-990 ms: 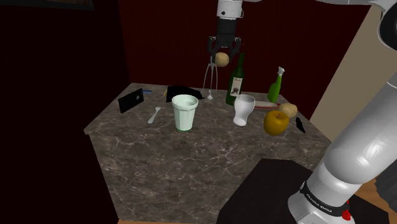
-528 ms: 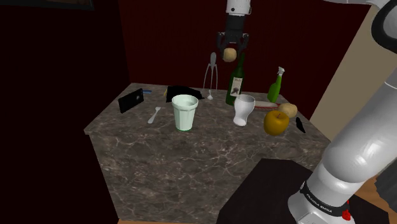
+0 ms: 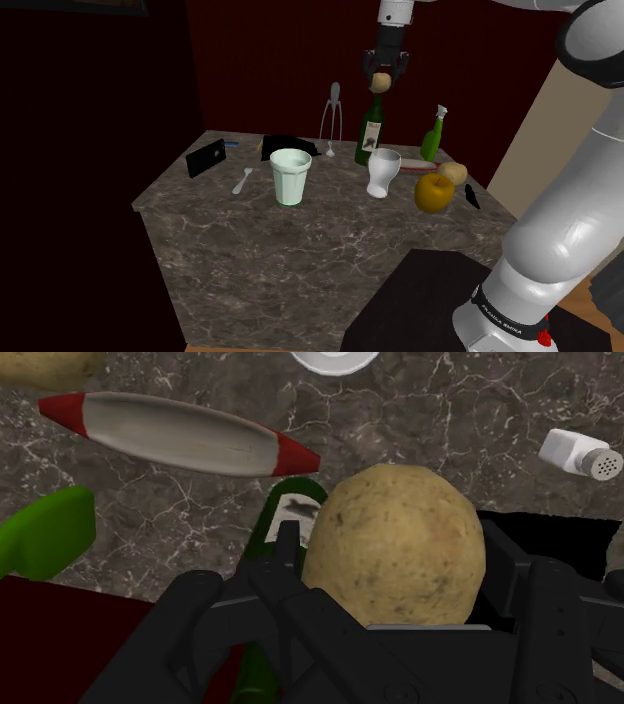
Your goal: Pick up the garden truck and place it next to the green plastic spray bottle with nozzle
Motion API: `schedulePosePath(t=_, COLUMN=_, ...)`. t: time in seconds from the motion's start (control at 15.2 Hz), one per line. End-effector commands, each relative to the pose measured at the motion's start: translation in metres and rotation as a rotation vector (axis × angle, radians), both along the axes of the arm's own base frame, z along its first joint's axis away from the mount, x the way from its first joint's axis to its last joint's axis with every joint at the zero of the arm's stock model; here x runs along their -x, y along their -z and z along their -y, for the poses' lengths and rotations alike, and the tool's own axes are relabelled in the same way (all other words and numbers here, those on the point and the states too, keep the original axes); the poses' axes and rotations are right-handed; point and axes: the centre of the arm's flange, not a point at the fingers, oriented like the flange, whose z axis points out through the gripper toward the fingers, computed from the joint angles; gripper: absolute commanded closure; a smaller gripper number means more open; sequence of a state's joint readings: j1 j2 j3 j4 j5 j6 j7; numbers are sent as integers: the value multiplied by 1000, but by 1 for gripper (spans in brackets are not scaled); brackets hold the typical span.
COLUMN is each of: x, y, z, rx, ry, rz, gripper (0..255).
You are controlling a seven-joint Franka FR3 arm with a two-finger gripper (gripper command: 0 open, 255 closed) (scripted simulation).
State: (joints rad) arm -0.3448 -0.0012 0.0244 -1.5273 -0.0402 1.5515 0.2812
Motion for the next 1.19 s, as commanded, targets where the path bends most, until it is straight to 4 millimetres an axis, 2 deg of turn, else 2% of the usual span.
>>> schedulePosePath(t=0.0, x=5, y=3, z=26, rx=0, ry=-2, rz=0, gripper=255)
schedulePosePath(t=1.12, x=19, y=3, z=250, rx=0, ry=-2, rz=0, gripper=255)
